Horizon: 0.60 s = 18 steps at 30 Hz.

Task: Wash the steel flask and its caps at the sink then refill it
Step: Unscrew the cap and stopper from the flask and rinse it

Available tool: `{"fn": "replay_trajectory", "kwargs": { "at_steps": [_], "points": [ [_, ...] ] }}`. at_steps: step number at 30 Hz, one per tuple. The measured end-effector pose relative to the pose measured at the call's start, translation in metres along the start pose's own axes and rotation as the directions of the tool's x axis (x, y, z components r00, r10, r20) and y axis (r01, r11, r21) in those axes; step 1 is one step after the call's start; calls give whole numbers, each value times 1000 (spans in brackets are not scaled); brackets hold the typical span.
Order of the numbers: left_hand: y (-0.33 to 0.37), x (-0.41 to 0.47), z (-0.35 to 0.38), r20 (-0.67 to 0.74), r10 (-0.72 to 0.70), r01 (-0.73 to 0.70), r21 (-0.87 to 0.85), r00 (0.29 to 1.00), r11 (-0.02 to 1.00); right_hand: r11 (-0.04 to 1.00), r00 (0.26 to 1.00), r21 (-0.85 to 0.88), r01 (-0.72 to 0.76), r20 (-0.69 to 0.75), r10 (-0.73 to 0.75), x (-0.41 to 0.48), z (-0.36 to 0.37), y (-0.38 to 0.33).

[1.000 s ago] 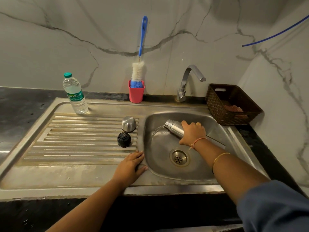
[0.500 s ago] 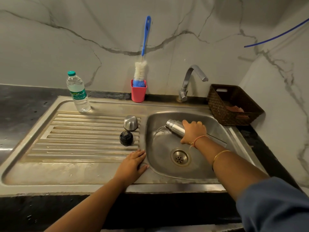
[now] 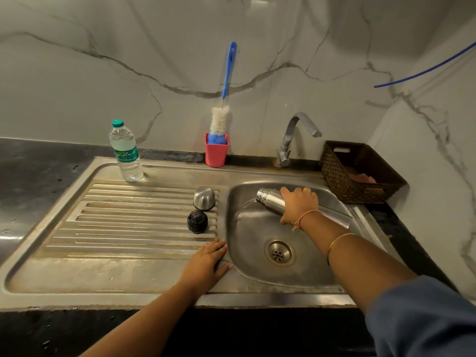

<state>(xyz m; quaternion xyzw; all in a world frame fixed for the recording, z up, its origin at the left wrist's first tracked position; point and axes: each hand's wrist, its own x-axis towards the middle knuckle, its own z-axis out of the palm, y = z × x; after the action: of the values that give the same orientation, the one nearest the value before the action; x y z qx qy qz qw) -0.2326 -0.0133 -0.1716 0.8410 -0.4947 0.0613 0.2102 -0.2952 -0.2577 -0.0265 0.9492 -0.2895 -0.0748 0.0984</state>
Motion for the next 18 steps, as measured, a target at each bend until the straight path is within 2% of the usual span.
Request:
{"fn": "replay_trajectory", "kwargs": {
  "at_steps": [10,18],
  "points": [
    [-3,-1,5,7,-12,12,-26,1000,1000,998,999,-53,39,4,-38,2,-10,-10],
    [-3,-1,5,32,-23,23,-26,999,999,974,993,-200,111,-25,-118,1,-15,-18]
  ]
}}
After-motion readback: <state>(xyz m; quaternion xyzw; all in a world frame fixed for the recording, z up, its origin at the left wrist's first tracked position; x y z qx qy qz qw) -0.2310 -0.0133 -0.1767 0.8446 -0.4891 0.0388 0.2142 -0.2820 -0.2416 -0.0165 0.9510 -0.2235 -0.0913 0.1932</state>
